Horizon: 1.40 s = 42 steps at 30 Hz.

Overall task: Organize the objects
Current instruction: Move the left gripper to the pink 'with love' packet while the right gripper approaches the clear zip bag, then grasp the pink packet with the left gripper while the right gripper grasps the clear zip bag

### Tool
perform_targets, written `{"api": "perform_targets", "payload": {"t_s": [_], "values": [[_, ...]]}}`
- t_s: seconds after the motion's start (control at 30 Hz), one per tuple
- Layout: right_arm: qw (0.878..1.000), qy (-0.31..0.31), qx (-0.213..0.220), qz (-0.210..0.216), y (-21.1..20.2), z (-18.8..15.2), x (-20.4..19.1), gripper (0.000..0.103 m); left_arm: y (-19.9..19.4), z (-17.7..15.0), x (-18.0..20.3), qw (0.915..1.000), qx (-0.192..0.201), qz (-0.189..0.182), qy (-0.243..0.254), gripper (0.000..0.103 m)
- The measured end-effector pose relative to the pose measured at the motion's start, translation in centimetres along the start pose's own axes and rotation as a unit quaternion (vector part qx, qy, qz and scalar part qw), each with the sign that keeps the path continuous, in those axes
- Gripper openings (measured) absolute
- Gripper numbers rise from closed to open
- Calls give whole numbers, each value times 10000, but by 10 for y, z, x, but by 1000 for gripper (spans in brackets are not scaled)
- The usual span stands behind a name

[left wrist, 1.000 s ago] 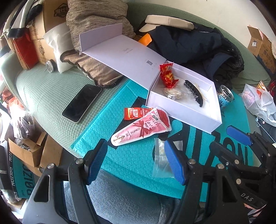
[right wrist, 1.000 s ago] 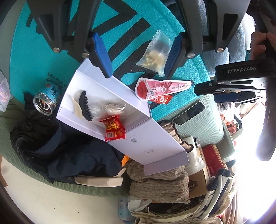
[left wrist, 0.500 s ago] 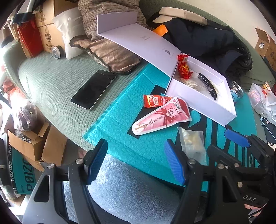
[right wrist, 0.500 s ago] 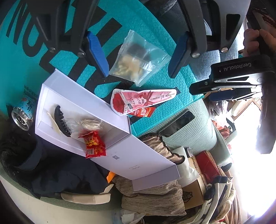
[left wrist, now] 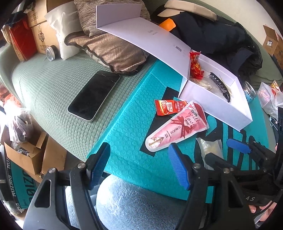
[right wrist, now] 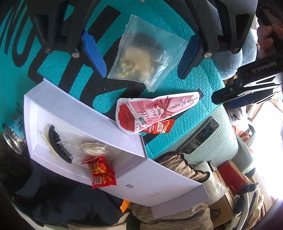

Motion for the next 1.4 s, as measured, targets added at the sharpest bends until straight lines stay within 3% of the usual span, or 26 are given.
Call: {"api": "perform_targets", "payload": {"t_s": [0.27, 0.57, 0.67, 0.9, 1.17, 1.3, 1.4], "values": [[9976, -144, -453, -510, 26, -15, 17, 83, 25, 7, 28, 9984, -73, -306, 467, 67], [9993, 69, -366, -69, 13, -19, 45, 83, 59, 9, 57, 9940, -395, -605, 824, 67], [9993, 93, -358, 70, 9, -20, 50, 83, 67, 10, 64, 9923, -478, -616, 966, 73], [9986, -110, -313, 405, 5, -17, 49, 83, 75, 14, 73, 9899, -588, -704, 1077, 73], [9971, -612, -296, 334, 18, -13, 36, 83, 83, 10, 88, 9829, -718, -483, 1626, 76], [9958, -851, -146, 289, 18, -13, 34, 68, 84, 6, 97, 9782, -704, -367, 1916, 75], [9961, -820, -144, 297, 16, -13, 38, 59, 81, 3, 104, 9752, -618, -383, 2089, 64]]}}
Point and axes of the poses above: each gripper's, at about its wrist camera, not at the fingertips, and y roughly the way its jaws point, x to its right, z to its top, the point moved 6 cm from there along y, roughly the way its jaws point, and after that the axes turned 2 degrees about x, right-handed, at the moved point
